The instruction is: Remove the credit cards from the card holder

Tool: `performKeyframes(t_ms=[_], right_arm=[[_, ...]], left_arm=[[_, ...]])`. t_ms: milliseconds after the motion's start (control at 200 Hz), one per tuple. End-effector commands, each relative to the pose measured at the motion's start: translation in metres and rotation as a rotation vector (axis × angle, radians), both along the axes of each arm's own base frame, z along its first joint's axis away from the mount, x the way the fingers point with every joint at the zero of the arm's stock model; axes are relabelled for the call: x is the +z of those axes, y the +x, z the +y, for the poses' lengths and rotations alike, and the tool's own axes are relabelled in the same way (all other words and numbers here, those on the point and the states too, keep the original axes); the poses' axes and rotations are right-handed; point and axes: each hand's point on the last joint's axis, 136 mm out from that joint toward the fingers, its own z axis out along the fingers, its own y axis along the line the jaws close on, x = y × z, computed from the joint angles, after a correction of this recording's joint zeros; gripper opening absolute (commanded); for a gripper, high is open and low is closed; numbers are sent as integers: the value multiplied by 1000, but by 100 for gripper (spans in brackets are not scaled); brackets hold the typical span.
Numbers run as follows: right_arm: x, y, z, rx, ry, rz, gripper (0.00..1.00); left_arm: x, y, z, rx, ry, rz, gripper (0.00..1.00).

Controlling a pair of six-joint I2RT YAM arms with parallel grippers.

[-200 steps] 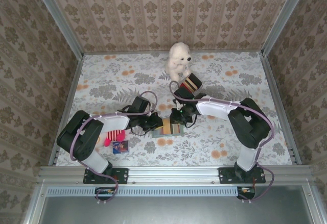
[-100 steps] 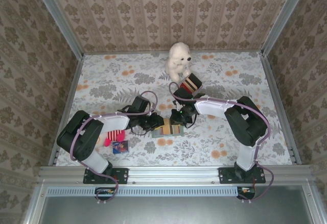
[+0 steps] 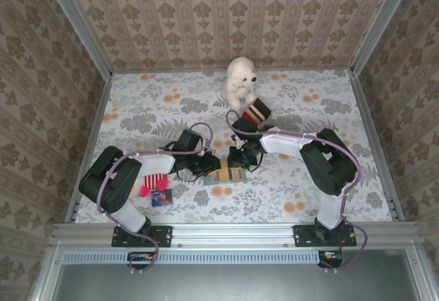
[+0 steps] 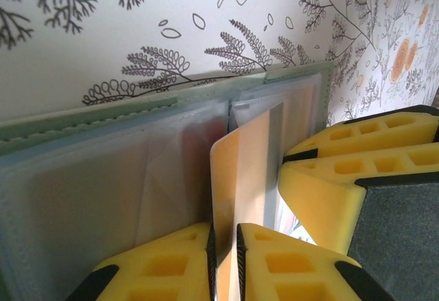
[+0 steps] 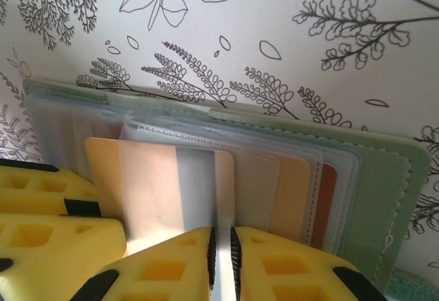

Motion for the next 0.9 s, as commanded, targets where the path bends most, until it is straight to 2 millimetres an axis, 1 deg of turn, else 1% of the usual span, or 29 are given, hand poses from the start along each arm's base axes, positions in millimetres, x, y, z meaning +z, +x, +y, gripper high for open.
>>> performKeyframes(t_ms=[0,180,370,475,575,635,700,775,815,845,895], right_arm=[[-11,-10,-4,17,-32,48,18],[-14,-9,-12,6,-73,41,18],[-17,-7,-23,-9,-142,31,18],[-20,-5,-27,-16,-168,18,18],[-18,-7,-26,-16,-157,20,18],[-10,-4,-20,-14,-125,4,18],[5,1,-11,-14,-72,-26,20],[31,8,-1,-14,3,-77,24],[45,11,4,-16,38,-106,27],[59,15,7,-21,75,-136,31],[79,18,11,-32,129,-173,35]], left_arm=[[9,7,-7,-23,-31,-24,14],[9,4,-1,-26,-2,-30,11],[14,-3,19,-38,70,-52,11],[22,-7,33,-46,133,-74,10],[35,-8,43,-57,172,-115,10],[45,-7,48,-61,192,-139,9],[55,-6,51,-57,199,-165,9],[72,-4,50,-47,170,-202,9],[80,-2,49,-39,152,-220,9],[87,-1,48,-32,134,-234,9],[101,1,45,-18,95,-258,9]])
